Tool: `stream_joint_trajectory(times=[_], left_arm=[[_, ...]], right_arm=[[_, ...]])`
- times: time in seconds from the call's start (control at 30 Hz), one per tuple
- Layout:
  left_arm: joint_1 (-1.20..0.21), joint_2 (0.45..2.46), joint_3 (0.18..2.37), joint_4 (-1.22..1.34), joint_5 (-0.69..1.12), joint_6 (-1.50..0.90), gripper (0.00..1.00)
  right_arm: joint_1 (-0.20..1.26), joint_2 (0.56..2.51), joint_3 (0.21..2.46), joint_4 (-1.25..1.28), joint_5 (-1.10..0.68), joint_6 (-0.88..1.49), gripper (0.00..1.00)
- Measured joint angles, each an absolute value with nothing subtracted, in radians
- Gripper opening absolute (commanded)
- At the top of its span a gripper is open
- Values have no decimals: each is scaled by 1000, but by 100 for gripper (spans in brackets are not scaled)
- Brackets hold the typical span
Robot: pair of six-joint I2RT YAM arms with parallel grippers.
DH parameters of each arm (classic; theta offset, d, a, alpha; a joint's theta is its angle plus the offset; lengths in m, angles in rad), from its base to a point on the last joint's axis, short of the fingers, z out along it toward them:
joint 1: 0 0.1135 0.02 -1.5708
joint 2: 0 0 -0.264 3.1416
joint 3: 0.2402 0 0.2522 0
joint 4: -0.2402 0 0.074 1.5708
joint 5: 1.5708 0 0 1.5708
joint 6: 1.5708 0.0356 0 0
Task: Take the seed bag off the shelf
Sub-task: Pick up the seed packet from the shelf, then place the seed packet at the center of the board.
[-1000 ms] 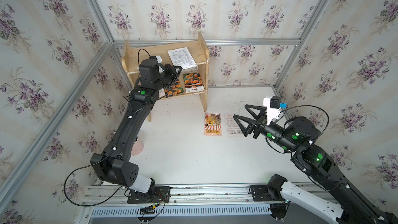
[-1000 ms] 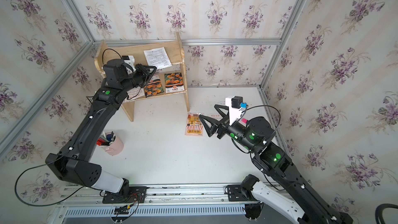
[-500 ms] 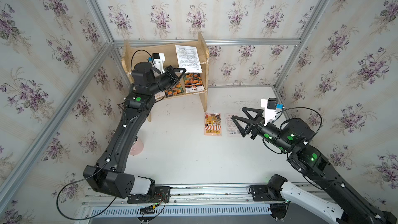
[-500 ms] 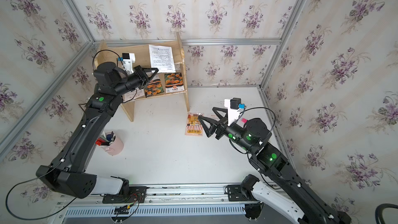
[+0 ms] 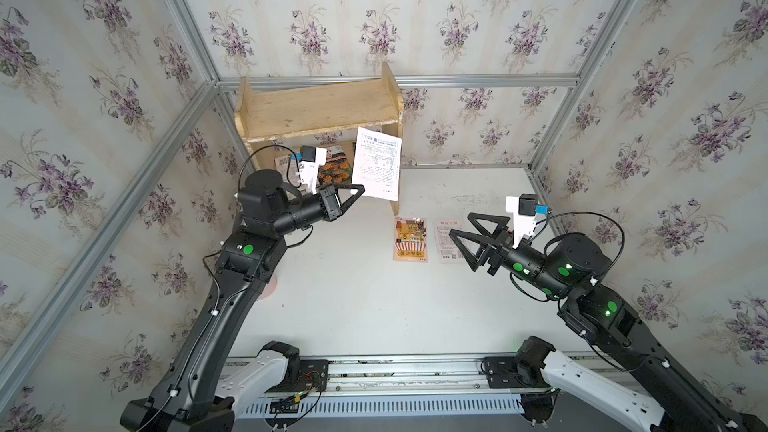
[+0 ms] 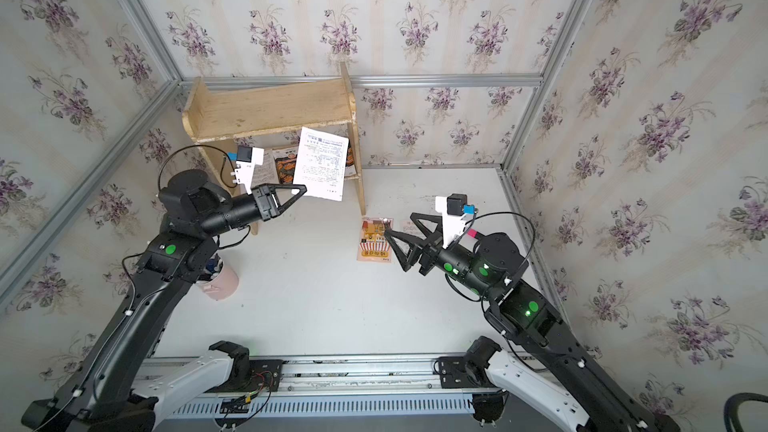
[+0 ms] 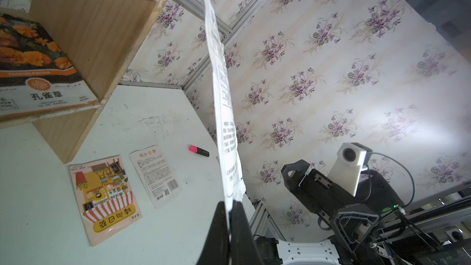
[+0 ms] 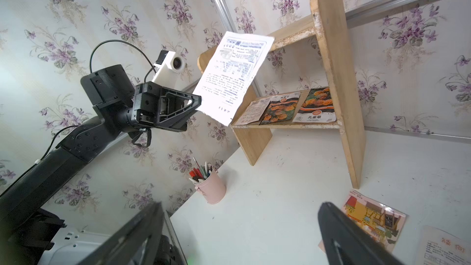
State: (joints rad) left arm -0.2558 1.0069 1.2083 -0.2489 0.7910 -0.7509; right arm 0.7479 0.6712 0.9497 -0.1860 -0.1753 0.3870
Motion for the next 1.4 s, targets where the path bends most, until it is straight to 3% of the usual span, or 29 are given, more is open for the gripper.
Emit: stream_joint_trajectory(times=[0.3,0.73,1.4], left_arm=[[-257,876,1006,-295,760,-714,0],[-257,891,749,-246,688,-667,0],[-257,1337,638,48,603,-588,0]], right_arm=[[748,619,949,-398,-180,311,100],[748,521,804,-515,-142,325,100],[748,480,770,-580,-91,363,100]])
